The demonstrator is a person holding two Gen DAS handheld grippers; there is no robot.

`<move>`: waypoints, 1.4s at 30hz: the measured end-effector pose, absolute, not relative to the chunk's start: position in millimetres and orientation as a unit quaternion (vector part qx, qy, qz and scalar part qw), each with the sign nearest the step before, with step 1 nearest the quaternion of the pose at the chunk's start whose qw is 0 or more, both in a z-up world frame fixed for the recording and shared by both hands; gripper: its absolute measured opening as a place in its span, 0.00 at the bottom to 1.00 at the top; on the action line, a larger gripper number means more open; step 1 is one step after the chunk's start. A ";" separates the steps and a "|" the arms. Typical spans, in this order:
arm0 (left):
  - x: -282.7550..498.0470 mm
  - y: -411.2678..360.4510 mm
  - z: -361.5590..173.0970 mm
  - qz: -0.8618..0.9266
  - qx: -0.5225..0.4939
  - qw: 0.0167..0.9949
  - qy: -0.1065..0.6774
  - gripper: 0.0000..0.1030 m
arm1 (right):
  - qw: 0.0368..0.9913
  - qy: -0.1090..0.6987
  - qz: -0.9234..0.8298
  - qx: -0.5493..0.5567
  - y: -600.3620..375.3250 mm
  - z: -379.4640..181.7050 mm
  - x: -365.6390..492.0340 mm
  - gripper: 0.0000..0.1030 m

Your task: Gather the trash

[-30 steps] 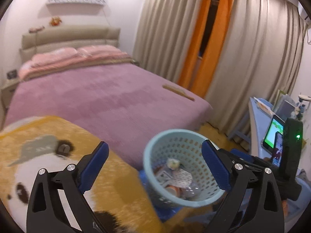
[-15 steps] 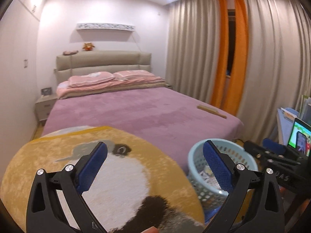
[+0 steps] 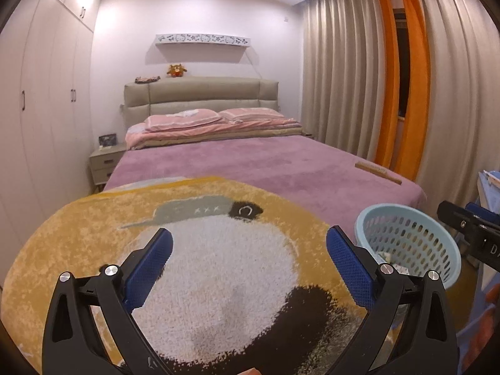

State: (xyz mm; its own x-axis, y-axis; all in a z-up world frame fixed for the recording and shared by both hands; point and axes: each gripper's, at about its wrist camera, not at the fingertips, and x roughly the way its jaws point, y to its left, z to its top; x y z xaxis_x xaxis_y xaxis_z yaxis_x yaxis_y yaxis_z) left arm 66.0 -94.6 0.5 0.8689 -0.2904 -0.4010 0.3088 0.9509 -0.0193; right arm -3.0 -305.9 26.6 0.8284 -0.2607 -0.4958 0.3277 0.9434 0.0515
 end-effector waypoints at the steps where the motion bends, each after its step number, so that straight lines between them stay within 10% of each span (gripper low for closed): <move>1: 66.5 -94.8 -0.4 -0.152 0.027 0.967 0.203 0.93 | 0.954 0.249 -0.156 0.066 -305.1 25.2 -2.1 0.74; 42: 75.7 -96.2 -13.1 -0.152 0.028 0.956 0.248 0.93 | 0.956 0.242 -0.156 0.061 -302.2 18.1 1.8 0.74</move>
